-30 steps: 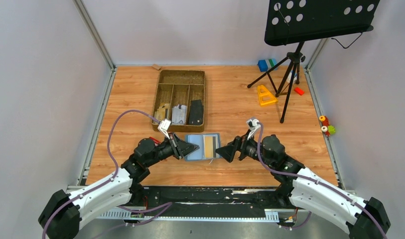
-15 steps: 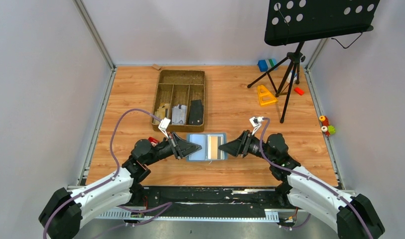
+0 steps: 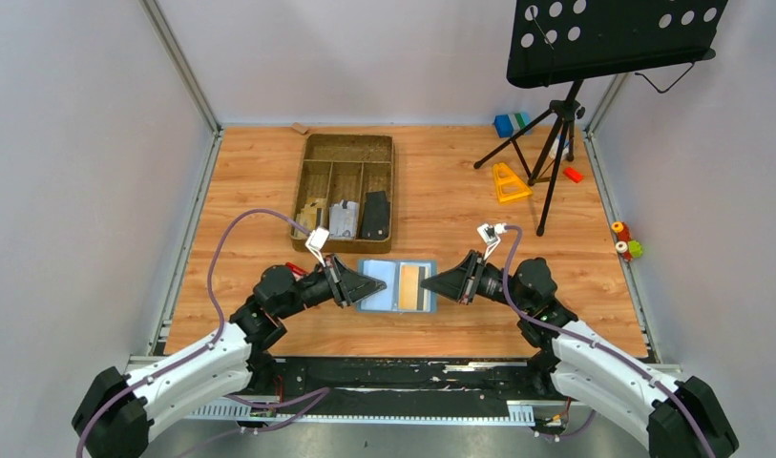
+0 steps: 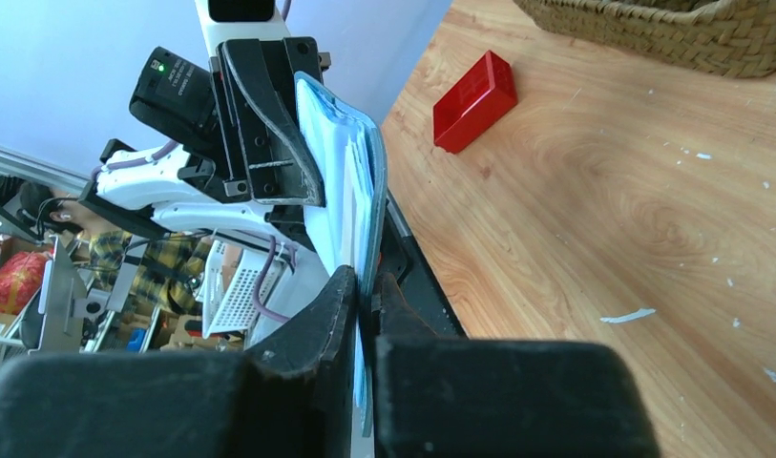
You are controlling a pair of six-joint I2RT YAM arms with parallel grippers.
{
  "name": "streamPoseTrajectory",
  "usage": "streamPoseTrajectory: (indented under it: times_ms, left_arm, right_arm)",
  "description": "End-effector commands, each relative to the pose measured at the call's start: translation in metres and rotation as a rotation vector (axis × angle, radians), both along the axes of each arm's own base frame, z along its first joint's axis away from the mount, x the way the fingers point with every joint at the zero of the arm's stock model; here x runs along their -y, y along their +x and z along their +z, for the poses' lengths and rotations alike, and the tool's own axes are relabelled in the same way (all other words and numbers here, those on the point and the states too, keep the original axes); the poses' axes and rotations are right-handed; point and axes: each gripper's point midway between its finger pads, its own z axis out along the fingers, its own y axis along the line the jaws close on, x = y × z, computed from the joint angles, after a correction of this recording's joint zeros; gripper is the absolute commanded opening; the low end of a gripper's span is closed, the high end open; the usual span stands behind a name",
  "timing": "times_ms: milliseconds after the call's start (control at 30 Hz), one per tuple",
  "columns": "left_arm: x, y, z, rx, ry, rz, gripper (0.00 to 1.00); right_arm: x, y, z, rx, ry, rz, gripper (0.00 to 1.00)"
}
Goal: Take the credit cards out of the card holder
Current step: Remove the credit card from the card holder.
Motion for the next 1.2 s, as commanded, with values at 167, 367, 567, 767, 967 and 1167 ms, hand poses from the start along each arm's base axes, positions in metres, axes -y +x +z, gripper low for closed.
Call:
streamPoseTrajectory:
  times_ms: [167,367,567,767,967,1167]
  left_arm:
    - [-0.029,0.019,0.006,0.058,0.081,0.197,0.19]
    - [-0.022,0.015,0.006,0.074,0.111,0.141,0.0]
    - [-0.01,0.009,0.011,0.049,0.052,0.071,0.0]
    - [-0.007,0.007,0.022,0.054,-0.005,0.057,0.0]
    - [-0.004,0.004,0.027,0.047,-0.033,0.029,0.0]
    - [0.0,0.0,0.035,0.06,-0.063,0.001,0.0]
  right_arm:
    - [0.002,0.004,0.001,0.006,-0.02,-0.029,0.0]
    - [0.001,0.004,-0.002,-0.005,-0.028,-0.023,0.0]
    - [-0.004,0.002,-0.004,-0.01,-0.019,0.015,0.12]
    - [-0.008,-0.005,0.002,0.015,0.005,0.075,0.49]
    - [-0.012,-0.008,0.006,0.021,0.006,0.109,0.52]
    - [-0.015,-0.006,0.006,0.005,0.013,0.114,0.42]
